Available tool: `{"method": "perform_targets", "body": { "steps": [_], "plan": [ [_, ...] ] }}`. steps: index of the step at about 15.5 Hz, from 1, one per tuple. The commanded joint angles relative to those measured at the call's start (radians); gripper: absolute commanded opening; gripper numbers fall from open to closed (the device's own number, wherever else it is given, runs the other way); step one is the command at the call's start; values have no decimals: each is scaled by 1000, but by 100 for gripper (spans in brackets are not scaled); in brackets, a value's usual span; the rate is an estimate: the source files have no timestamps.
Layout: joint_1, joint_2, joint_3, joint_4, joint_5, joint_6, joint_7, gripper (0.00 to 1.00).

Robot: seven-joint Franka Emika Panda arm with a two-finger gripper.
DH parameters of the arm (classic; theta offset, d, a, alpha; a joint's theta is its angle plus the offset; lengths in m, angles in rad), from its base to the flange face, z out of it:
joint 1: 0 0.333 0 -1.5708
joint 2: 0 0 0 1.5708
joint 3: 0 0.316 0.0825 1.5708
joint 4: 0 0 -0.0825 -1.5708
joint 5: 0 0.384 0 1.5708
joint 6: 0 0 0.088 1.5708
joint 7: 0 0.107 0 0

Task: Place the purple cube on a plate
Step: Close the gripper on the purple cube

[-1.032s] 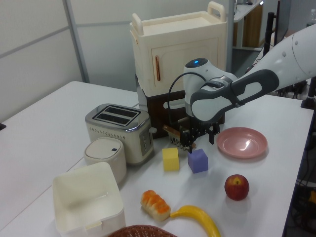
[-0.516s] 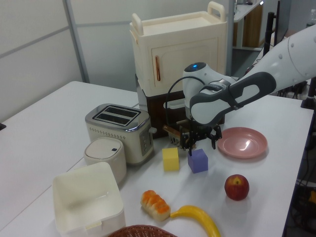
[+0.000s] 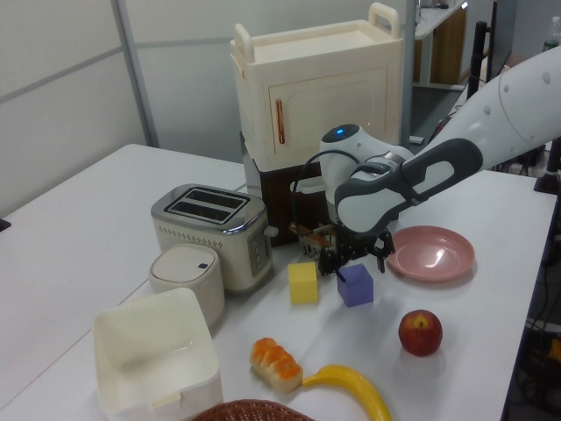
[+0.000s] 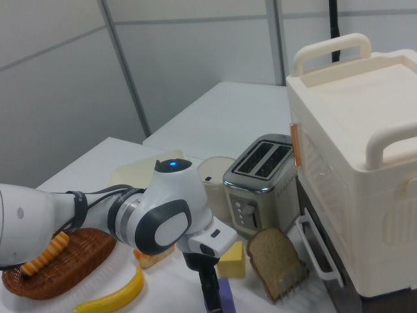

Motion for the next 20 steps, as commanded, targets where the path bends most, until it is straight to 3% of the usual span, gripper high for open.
{"method": "perform_targets", "body": {
  "steps": [1,2,3,5,6,8,9,11,12,14,15,17,20],
  "plan": [
    [12,23,2,5,-25,9,20,100],
    [13,24,2,5,-34,9,20,99],
    [13,24,2,4,-51,9,20,82],
    [13,26,2,4,-58,9,20,74],
    [13,24,2,5,-58,9,20,74],
    [15,24,2,5,-58,7,20,89],
    [15,24,3,5,-58,7,20,89],
    [15,24,2,5,-63,9,20,68],
    [15,24,3,5,-65,9,20,53],
    [15,23,3,5,-65,9,17,40],
    [15,23,3,5,-71,11,8,27],
    [13,23,3,5,-77,20,1,17],
    [15,23,2,5,-77,21,-1,16]
  ]
}}
